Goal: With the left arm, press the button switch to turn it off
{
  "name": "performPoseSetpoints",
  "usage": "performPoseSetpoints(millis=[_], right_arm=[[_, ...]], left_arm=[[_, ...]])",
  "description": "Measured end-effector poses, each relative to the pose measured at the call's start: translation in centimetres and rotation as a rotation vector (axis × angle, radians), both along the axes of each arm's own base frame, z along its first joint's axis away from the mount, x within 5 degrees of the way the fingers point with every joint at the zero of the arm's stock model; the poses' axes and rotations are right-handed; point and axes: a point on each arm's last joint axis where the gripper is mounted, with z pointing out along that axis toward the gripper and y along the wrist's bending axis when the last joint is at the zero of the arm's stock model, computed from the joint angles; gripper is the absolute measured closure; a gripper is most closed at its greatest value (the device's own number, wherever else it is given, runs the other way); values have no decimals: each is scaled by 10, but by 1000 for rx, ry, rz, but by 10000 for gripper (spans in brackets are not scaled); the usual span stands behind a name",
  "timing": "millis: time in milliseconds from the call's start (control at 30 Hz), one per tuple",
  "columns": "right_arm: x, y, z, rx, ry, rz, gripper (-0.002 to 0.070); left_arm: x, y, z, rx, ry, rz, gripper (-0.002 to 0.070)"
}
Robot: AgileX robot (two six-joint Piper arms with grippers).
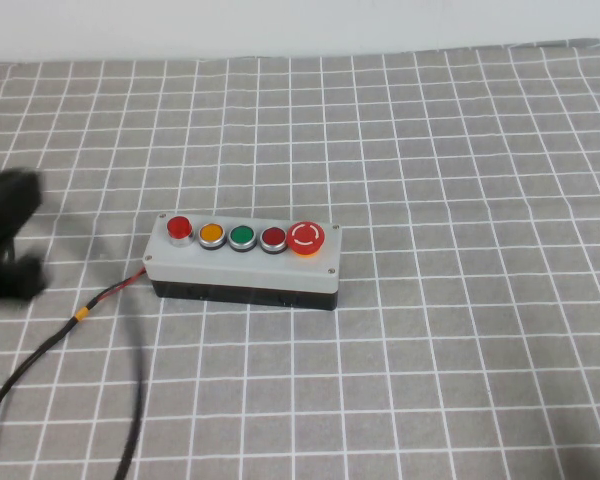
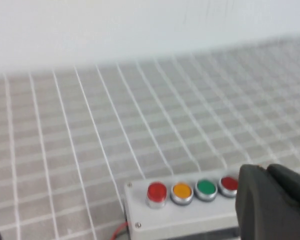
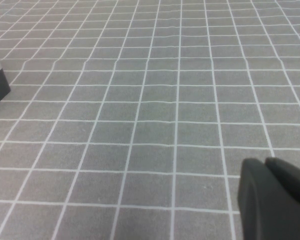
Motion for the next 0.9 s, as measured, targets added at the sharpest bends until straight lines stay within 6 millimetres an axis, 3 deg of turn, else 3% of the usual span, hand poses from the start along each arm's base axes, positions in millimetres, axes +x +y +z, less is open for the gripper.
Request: performPoseSetpoints(millis=[133, 333, 500, 667, 900], right_arm=[[0, 0, 0, 0, 0, 0, 694], [0, 0, 0, 0, 0, 0, 694], [0, 0, 0, 0, 0, 0, 694], [0, 0, 0, 0, 0, 0, 694], [0, 0, 0, 0, 0, 0, 694]], left_arm=[[-57, 15, -14, -53, -149, 25, 678], [-105, 32, -27, -95, -273, 84, 678], [-121, 38, -31, -66, -292, 105, 678], [-119, 37, -34, -159, -224, 118, 678], [-116, 35, -43, -161, -100, 116, 678]])
